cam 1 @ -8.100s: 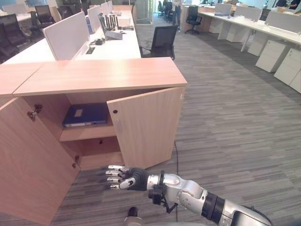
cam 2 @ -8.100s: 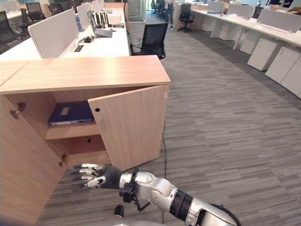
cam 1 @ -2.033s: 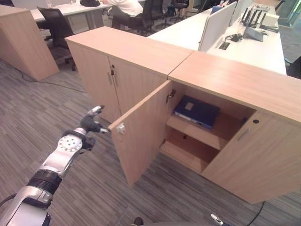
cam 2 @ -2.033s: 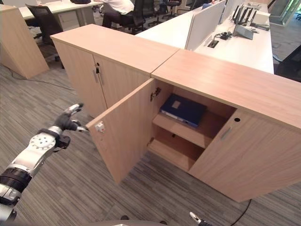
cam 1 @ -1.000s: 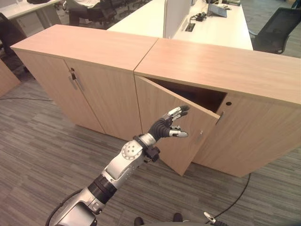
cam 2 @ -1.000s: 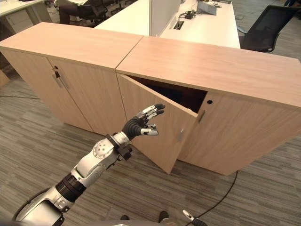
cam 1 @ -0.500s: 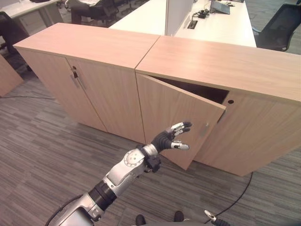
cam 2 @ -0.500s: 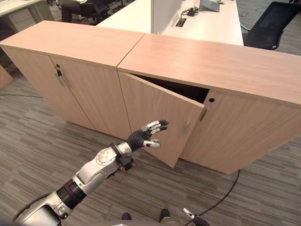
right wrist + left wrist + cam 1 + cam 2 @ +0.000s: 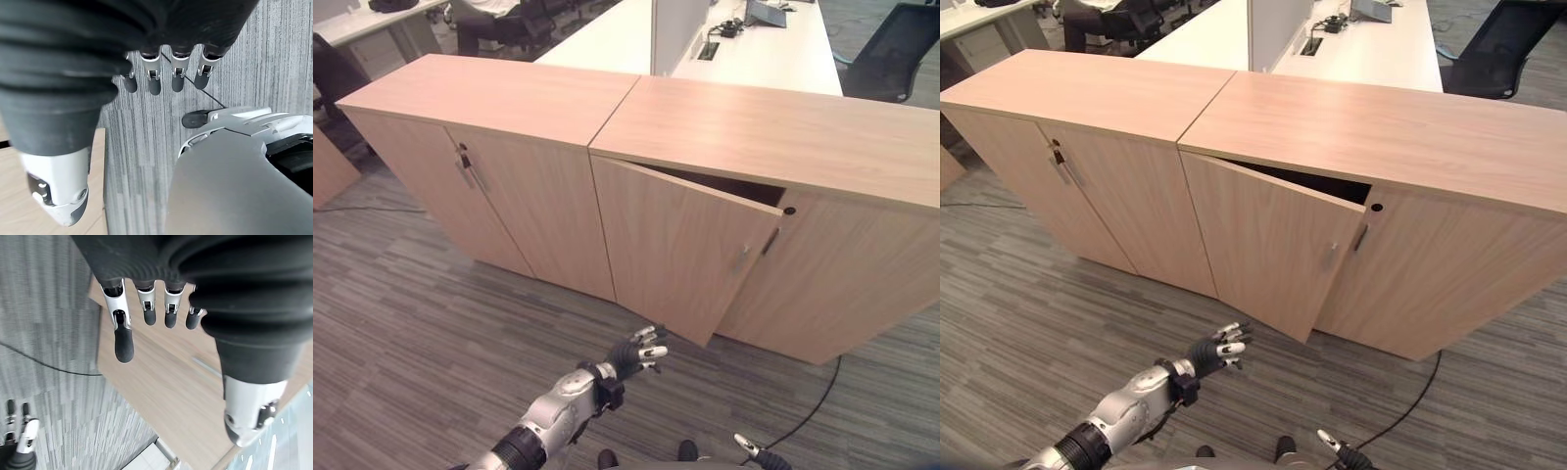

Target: Put the empty folder in the office cabinet

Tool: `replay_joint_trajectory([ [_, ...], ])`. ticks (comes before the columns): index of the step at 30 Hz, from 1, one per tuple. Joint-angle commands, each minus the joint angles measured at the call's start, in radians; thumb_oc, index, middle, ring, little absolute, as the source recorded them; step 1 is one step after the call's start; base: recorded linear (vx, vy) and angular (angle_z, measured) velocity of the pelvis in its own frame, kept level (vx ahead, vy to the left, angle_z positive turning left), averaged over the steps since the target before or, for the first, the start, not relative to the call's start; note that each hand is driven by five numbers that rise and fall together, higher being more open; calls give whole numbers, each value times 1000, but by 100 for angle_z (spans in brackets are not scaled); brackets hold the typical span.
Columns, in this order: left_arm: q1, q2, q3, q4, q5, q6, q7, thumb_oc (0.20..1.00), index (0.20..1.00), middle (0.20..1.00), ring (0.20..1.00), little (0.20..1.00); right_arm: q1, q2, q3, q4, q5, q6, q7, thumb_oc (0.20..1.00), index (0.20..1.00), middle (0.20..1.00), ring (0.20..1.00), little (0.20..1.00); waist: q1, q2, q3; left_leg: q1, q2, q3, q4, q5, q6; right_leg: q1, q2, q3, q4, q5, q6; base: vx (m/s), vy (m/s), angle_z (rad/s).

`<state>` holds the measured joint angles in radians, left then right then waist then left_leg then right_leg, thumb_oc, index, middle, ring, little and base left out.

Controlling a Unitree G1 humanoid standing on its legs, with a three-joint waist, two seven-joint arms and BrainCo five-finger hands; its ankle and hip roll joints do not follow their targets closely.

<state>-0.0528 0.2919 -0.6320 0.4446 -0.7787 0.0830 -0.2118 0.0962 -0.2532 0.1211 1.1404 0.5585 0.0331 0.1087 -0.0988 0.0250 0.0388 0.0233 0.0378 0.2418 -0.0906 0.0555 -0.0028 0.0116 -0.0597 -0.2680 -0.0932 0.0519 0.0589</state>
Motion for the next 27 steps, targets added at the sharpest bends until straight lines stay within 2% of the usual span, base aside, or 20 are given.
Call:
replay_joint_trajectory([
  [1, -22, -28, 48, 62, -13, -18, 0, 1000, 1000, 1000, 1000, 1000, -39, 17, 25, 34, -11, -4, -7, 1000, 1000, 1000, 1000, 1000, 0, -49, -4, -17, 63, -48, 3, -39, -62, 21, 12, 8, 6, -88, 54, -36, -94, -9],
  [6, -6, -51, 87, 200, 120, -31, 32, 1000, 1000, 1000, 1000, 1000, -58, 22, 26, 72, 6, 2, -23, 1000, 1000, 1000, 1000, 1000, -4, -54, 3, 0, 87, -42, 3, -31, -68, 21, 36, 30, 6, -97, 37, -22, -100, -7],
  [7, 3, -59, 118, 264, 216, -44, 69, 1000, 1000, 1000, 1000, 1000, -74, 19, 26, 95, 4, 8, -31, 1000, 1000, 1000, 1000, 1000, 1, -70, 25, -10, 89, -62, 101, -68, -55, 32, 41, 70, 6, -92, 22, -43, -62, -23],
  [8, 2, -59, 118, 265, 216, -44, 69, 1000, 1000, 1000, 1000, 1000, -75, 19, 26, 95, 4, 8, -31, 1000, 1000, 1000, 1000, 1000, 1, -71, 23, -14, 89, -62, 102, -67, -54, 29, 40, 69, 6, -91, 22, -73, -67, -39],
  [11, 9, -89, 156, 337, 267, -67, 114, 1000, 1000, 1000, 1000, 1000, -80, 9, 18, 117, -15, 7, -42, 1000, 1000, 1000, 1000, 1000, 25, -78, 53, -68, 19, -177, 201, -120, -35, 24, 33, 96, 17, -83, 16, -79, 19, -61],
  [12, 13, -102, 170, 357, 273, -72, 121, 1000, 1000, 1000, 1000, 1000, -80, 6, 13, 122, -24, 8, -45, 1000, 1000, 1000, 1000, 1000, 30, -75, 55, -73, -7, -206, 197, -127, -27, 20, 32, 102, 22, -80, 17, -43, 40, -48],
  [13, 12, -102, 170, 357, 273, -72, 121, 1000, 1000, 1000, 1000, 1000, -80, 6, 13, 122, -24, 8, -45, 1000, 1000, 1000, 1000, 1000, 28, -75, 52, -77, -9, -207, 195, -125, -27, 16, 31, 100, 23, -80, 17, -46, 96, -24],
  [14, 33, -123, 186, 382, 267, -79, 127, 1000, 1000, 1000, 1000, 1000, -81, 3, 6, 116, -28, 7, -48, 1000, 1000, 1000, 1000, 1000, 35, -63, 54, -81, -54, -252, 168, -134, -11, 3, 38, 116, 28, -72, 18, -43, 161, -23],
  [15, 54, -123, 204, 379, 295, -80, 135, 1000, 1000, 1000, 1000, 1000, -86, 10, 0, 110, -15, 7, -51, 1000, 1000, 1000, 1000, 1000, 35, -54, 44, -55, -66, -257, 117, -132, 4, -6, 47, 144, 17, -56, 26, -40, 162, -46],
  [20, 81, -90, 231, 316, 371, -97, 155, 1000, 1000, 1000, 1000, 1000, -75, 17, -19, 93, 9, -8, -60, 1000, 1000, 1000, 1000, 1000, 37, -46, 13, -12, -70, -225, 35, -114, 11, -17, 54, 163, 6, -49, 43, -9, 120, -69],
  [22, 88, -60, 254, 254, 490, -112, 190, 1000, 1000, 1000, 1000, 1000, -70, 30, -30, 73, 19, -14, -67, 1000, 1000, 1000, 1000, 1000, 35, -42, 7, 2, -82, -206, 3, -111, 19, -23, 40, 164, 6, -49, 56, -43, 158, -33],
  [23, 88, -55, 257, 243, 504, -110, 194, 1000, 1000, 1000, 1000, 1000, -74, 31, -40, 63, 21, -13, -72, 1000, 1000, 1000, 1000, 1000, 31, -40, 11, 2, -84, -198, 3, -112, 22, -26, 32, 160, 9, -42, 62, -69, 117, -41],
  [25, 82, -42, 248, 238, 541, -116, 206, 1000, 1000, 1000, 1000, 1000, -87, 42, -41, 46, 26, -13, -84, 1000, 1000, 1000, 1000, 1000, 28, -36, 30, -6, -81, -175, 3, -109, 21, -58, 15, 139, 60, -37, 71, -120, 80, -25],
  [27, 83, -17, 237, 199, 607, -127, 216, 1000, 1000, 1000, 1000, 1000, -102, 54, -37, 40, 28, -18, -99, 1000, 1000, 1000, 1000, 1000, 38, -31, 45, -19, -72, -126, 3, -112, 19, -100, -23, 65, 97, -21, 89, -157, 59, -44],
])
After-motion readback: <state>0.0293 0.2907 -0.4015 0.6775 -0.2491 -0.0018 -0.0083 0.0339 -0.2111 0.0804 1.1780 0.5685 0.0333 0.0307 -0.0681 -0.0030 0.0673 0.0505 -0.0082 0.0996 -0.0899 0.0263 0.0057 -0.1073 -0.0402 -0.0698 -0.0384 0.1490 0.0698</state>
